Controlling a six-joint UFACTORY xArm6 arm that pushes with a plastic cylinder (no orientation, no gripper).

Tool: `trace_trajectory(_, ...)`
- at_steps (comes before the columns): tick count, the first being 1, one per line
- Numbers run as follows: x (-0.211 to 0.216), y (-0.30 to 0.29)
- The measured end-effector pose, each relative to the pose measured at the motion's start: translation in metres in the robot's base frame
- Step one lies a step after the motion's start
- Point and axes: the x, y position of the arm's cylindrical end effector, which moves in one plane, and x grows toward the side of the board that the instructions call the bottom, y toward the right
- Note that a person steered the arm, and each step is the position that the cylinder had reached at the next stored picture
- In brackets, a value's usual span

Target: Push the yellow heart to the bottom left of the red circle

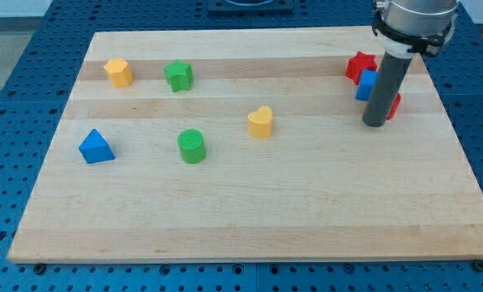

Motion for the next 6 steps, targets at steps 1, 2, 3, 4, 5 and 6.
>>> trace_trajectory(1,0.000,-0.024)
trace_trajectory(2,-0.019,-0.064)
trace_trajectory(3,-0.045,-0.118)
trace_trajectory(4,-0.045,-0.190)
trace_trajectory(5,-0.019,-0.229)
trace_trajectory(6,0.007,-0.168)
